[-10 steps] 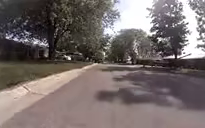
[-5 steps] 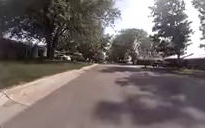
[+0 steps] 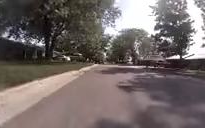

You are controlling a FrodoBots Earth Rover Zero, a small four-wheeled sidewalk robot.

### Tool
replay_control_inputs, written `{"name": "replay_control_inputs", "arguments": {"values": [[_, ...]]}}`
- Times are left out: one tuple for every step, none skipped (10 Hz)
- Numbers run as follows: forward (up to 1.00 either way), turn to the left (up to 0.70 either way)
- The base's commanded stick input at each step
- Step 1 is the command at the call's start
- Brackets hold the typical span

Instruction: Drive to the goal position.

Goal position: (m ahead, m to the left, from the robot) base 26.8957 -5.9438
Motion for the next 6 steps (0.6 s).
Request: {"name": "replay_control_inputs", "arguments": {"values": [[1.0,0.0],[1.0,0.0],[1.0,0.0],[1.0,0.0],[1.0,0.0],[1.0,0.0]]}}
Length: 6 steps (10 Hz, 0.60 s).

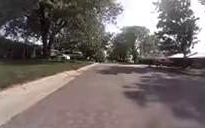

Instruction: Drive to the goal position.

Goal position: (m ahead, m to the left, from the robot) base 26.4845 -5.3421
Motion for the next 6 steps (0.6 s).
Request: {"name": "replay_control_inputs", "arguments": {"values": [[1.0,0.0],[1.0,0.0],[1.0,0.0],[1.0,0.0],[1.0,0.0],[1.0,0.0]]}}
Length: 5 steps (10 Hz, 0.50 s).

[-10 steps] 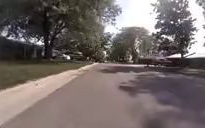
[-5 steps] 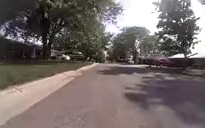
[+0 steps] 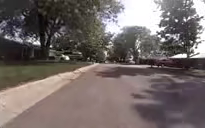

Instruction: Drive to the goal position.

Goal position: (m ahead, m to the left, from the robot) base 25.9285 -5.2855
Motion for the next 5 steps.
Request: {"name": "replay_control_inputs", "arguments": {"values": [[1.0,0.0],[1.0,0.0],[1.0,0.0],[1.0,0.0],[1.0,0.0]]}}
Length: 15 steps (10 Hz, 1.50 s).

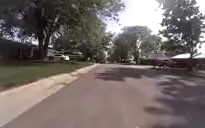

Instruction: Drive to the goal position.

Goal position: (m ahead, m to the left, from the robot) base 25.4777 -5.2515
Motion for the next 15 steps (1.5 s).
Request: {"name": "replay_control_inputs", "arguments": {"values": [[1.0,0.0],[1.0,0.0],[1.0,0.0],[1.0,0.0],[1.0,0.0],[1.0,0.0],[1.0,0.0],[1.0,0.0],[1.0,0.0],[1.0,0.0],[1.0,0.0],[1.0,0.0],[1.0,0.0],[1.0,0.0],[1.0,0.0]]}}
